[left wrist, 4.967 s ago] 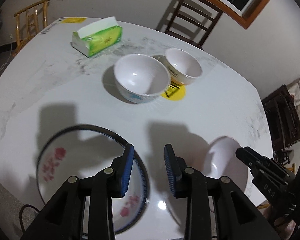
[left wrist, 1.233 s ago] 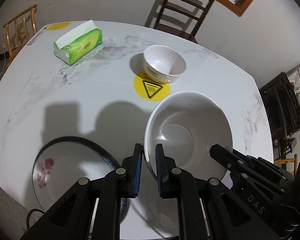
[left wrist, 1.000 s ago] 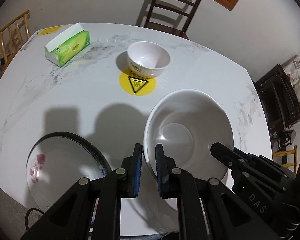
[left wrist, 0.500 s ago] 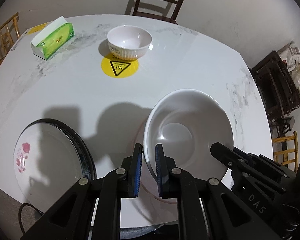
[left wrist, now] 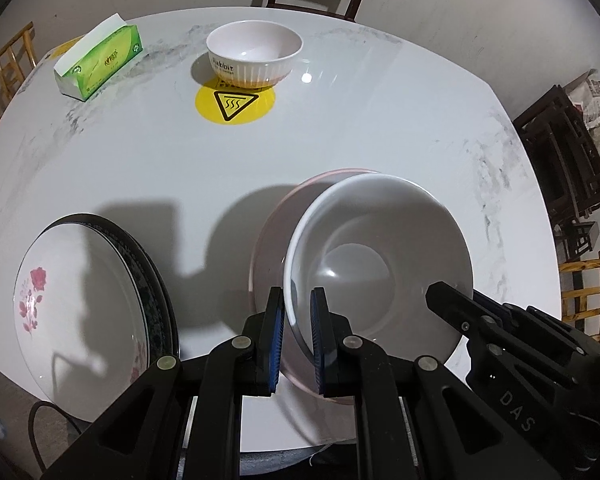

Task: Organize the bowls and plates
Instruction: 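Lower the dog-print bowl into the pink bowl with the left tool, then open the left tool to release the dog-print bowl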

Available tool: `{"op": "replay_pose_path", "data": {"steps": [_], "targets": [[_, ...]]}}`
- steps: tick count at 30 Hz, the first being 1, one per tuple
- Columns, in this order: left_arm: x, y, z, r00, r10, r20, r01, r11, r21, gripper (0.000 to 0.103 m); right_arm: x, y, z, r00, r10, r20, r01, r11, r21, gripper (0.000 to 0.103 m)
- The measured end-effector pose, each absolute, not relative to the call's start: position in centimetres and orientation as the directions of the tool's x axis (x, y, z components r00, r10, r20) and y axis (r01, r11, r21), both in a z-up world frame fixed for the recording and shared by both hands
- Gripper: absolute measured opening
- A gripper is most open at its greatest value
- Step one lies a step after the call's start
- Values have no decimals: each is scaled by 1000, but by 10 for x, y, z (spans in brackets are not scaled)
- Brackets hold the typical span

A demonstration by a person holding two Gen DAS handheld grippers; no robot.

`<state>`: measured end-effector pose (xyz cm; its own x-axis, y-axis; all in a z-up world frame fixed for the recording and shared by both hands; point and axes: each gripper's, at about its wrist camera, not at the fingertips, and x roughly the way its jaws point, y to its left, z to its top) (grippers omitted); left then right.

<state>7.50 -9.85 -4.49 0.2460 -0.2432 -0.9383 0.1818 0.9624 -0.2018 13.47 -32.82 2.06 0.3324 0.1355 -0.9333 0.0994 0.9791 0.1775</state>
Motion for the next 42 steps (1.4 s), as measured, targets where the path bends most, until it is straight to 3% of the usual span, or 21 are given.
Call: {"op": "replay_pose_path", "data": {"steps": [24, 37, 42], "targets": [[76, -105, -54, 274, -188, -943, 191, 972, -138, 10, 141, -325, 1, 293, 165, -942, 99, 975, 202, 17], [77, -109, -53, 276, -169, -946, 200, 973, -115, 23, 140, -325, 3, 301, 168, -939, 92, 975, 204, 17], [79, -108, -53, 277, -173, -945, 201, 972, -119, 24, 140, -326, 6, 312, 163, -936, 91, 975, 200, 17]]}}
